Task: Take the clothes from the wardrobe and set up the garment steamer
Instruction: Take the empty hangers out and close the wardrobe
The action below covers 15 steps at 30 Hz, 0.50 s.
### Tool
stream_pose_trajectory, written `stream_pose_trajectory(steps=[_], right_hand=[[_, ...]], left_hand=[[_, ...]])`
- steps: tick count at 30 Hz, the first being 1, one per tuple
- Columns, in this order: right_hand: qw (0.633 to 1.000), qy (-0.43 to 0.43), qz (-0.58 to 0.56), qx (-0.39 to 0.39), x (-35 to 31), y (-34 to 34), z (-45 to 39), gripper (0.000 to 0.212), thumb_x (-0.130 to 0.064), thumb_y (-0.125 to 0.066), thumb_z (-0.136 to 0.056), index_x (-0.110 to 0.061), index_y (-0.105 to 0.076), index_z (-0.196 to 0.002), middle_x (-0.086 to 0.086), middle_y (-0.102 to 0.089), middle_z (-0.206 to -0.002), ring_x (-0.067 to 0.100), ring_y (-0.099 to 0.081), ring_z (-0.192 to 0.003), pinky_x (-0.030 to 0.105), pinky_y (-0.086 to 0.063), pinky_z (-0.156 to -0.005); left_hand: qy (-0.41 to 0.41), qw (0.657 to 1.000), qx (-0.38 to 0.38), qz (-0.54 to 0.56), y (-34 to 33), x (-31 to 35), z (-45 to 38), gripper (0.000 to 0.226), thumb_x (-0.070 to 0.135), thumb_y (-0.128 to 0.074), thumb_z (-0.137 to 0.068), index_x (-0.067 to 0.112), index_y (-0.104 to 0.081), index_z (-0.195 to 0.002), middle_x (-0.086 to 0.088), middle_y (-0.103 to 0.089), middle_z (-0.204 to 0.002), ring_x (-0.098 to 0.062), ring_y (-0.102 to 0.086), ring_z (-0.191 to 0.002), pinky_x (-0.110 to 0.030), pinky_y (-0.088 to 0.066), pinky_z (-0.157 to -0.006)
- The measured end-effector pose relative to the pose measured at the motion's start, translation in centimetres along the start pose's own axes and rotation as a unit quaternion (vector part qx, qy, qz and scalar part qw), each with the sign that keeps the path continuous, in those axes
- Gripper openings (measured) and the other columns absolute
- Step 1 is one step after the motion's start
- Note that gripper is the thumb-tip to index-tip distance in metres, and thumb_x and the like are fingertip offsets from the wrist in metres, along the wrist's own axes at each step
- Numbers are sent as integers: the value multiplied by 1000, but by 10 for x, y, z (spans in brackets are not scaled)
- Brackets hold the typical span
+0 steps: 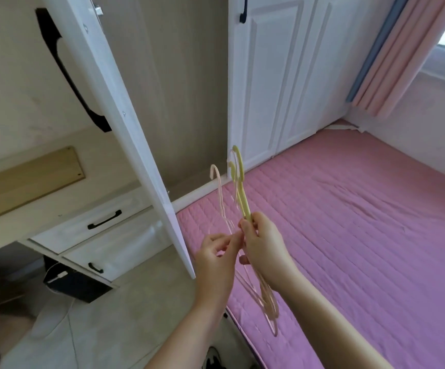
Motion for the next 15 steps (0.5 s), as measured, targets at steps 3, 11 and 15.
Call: stream_pose_trajectory(steps=[3, 11, 15], right_hand=[[1000, -2, 13, -7, 6, 4, 7, 18, -16, -40, -101, -9, -55, -94, 15, -59, -98, 19, -62, -69, 19, -49, -46], [999, 11, 19, -42, 14, 21, 27, 15, -17, -43, -101, -11, -55, -95, 8, -63, -84, 14, -57, -60, 19, -46, -46], [997, 20, 29, -66, 21, 27, 32, 12, -18, -47, -99, -11, -57, -98, 7, -58, -76, 13, -52, -55, 21, -45, -45]], left_hand=[[37, 999, 13, 1, -7, -9, 15, 33, 53, -61, -86, 27, -73, -70, 4, -65, -91, -11, -64, -85, -26, -46, -77], [216, 954, -5, 206, -29, -33, 24, 32, 36, -53, -96, 10, -72, -99, -10, -73, -101, -25, -64, -97, -39, -48, -86], [328, 881, -29, 341, -43, -46, 18, 36, 32, -56, -95, 3, -62, -115, -12, -67, -113, -26, -58, -112, -37, -42, -97]])
Point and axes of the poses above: each hand's wrist, its own z-axis away from the middle knuckle, its own y-axis out of the back of the hand, x = y × z, the point moved 8 cm from there along -z, towards the middle knuckle
